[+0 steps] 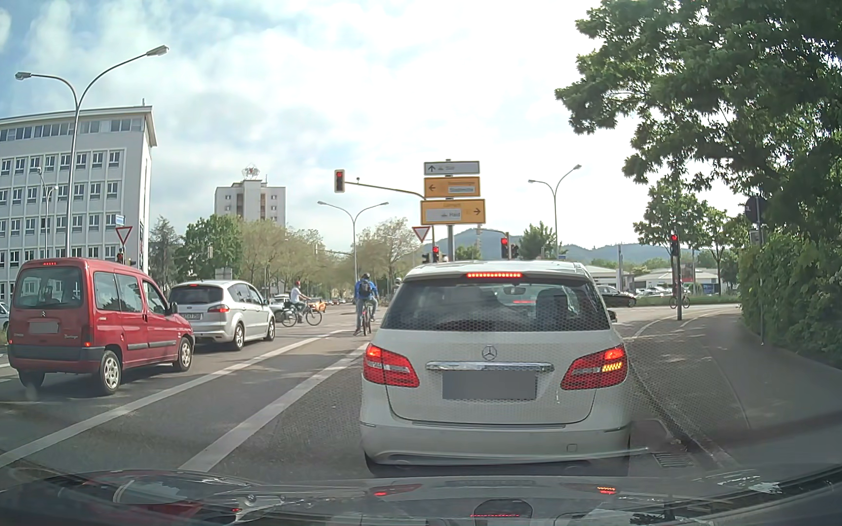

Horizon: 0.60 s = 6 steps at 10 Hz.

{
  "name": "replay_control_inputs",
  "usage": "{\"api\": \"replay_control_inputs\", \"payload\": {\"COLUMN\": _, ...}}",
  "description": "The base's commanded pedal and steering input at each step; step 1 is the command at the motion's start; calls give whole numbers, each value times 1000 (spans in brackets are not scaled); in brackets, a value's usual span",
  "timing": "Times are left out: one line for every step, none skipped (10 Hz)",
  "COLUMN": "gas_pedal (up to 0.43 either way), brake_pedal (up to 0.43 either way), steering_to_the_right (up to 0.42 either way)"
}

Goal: Follow the waypoints while adhering to traffic rules and regulations

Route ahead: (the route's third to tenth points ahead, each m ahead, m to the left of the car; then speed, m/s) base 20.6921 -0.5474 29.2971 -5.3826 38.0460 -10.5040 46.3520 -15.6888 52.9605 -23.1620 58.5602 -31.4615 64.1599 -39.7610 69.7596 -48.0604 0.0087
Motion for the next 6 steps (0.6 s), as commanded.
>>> {"api": "replay_control_inputs", "payload": {"gas_pedal": 0, "brake_pedal": 250, "steering_to_the_right": 81}}
{"api": "replay_control_inputs", "payload": {"gas_pedal": 0, "brake_pedal": 250, "steering_to_the_right": 81}}
{"api": "replay_control_inputs", "payload": {"gas_pedal": 0, "brake_pedal": 250, "steering_to_the_right": 81}}
{"api": "replay_control_inputs", "payload": {"gas_pedal": 0, "brake_pedal": 250, "steering_to_the_right": 81}}
{"api": "replay_control_inputs", "payload": {"gas_pedal": 0, "brake_pedal": 250, "steering_to_the_right": 81}}
{"api": "replay_control_inputs", "payload": {"gas_pedal": 0, "brake_pedal": 250, "steering_to_the_right": 81}}
